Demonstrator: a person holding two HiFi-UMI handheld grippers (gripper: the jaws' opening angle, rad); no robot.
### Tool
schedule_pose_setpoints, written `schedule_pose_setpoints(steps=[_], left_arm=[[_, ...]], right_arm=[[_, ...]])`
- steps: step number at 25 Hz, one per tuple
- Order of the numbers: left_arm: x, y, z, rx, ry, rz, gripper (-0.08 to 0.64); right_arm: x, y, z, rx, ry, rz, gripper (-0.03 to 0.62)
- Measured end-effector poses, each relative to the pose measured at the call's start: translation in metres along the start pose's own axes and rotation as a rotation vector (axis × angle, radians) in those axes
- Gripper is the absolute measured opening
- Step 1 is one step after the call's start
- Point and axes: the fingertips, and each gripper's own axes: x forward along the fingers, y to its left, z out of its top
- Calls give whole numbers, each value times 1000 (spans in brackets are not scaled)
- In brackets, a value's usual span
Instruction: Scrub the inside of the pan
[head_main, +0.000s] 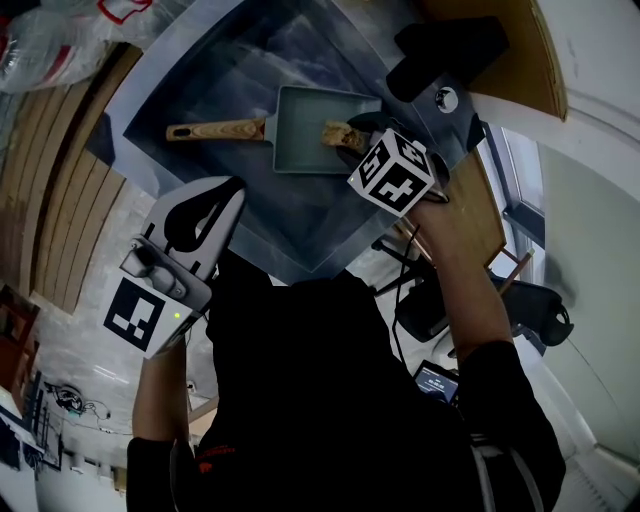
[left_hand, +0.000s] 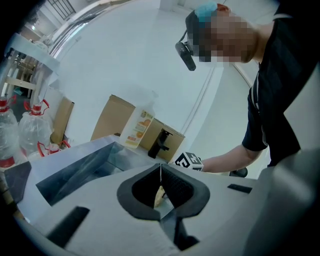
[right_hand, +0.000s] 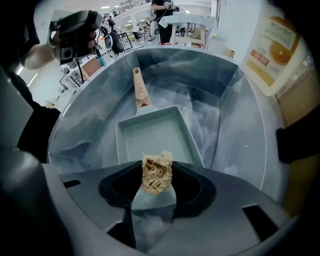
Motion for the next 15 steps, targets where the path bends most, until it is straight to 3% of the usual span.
schedule_pose_setpoints(steps=[9, 15], left_arm=[[17, -7, 2, 14, 21, -8, 25], [15, -7, 3, 19, 18, -7, 25]], right_arm=[[-3, -13, -29, -17, 93, -16, 183], [-6, -13, -28, 3, 74, -21, 183]])
